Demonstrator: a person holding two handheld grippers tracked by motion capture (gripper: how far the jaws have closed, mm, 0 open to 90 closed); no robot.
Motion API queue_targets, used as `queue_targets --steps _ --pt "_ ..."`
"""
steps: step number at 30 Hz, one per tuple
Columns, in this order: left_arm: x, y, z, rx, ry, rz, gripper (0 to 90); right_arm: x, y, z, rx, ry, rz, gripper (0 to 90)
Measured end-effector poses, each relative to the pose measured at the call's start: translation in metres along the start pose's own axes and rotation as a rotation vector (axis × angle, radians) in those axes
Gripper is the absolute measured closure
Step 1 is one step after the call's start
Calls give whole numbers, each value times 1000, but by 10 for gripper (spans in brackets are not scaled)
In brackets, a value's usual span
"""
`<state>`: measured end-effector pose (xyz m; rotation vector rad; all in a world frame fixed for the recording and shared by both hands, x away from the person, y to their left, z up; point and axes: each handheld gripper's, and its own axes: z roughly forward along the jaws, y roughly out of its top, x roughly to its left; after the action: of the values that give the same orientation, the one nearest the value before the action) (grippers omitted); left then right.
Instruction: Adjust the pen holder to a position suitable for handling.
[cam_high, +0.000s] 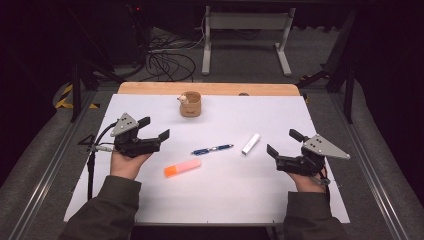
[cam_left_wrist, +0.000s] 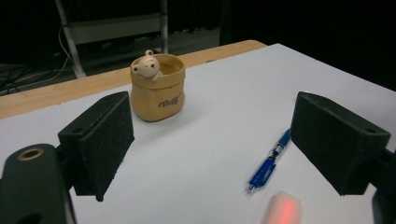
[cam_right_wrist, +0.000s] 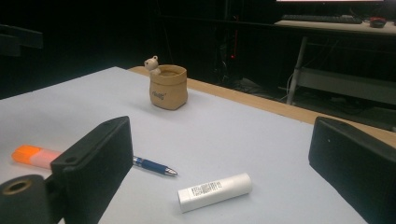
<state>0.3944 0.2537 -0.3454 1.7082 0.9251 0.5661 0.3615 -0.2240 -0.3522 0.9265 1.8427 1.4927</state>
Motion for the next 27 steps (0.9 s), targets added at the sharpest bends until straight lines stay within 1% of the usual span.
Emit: queue_targets --steps 1,3,5,8,9,15,18,20,22,24,27 --pt "0 0 2 1 1 -8 146 0 0 0 -1 2 0 71" --pt "2 1 8 6 11 -9 153 0 0 0 -2 3 0 71" --pt "3 2 13 19 21 0 158 0 0 0 0 2 0 71" --pt "3 3 22 37 25 -6 164 0 0 0 -2 3 -4 71" --pt "2 4 24 41 22 -2 164 0 0 0 -2 3 -4 71" --pt "0 11 37 51 40 25 177 1 0 2 7 6 -10 71" --pt "0 15 43 52 40 13 186 2 0 2 5 8 -15 72" --pt "0 16 46 39 40 -8 192 2 1 2 5 8 -15 72" --pt "1 17 50 35 50 -22 209 1 0 2 3 9 -11 72" --pt "3 18 54 35 75 -17 219 0 0 2 3 7 -10 72" --pt "5 19 59 36 89 -29 230 0 0 1 5 4 -7 72"
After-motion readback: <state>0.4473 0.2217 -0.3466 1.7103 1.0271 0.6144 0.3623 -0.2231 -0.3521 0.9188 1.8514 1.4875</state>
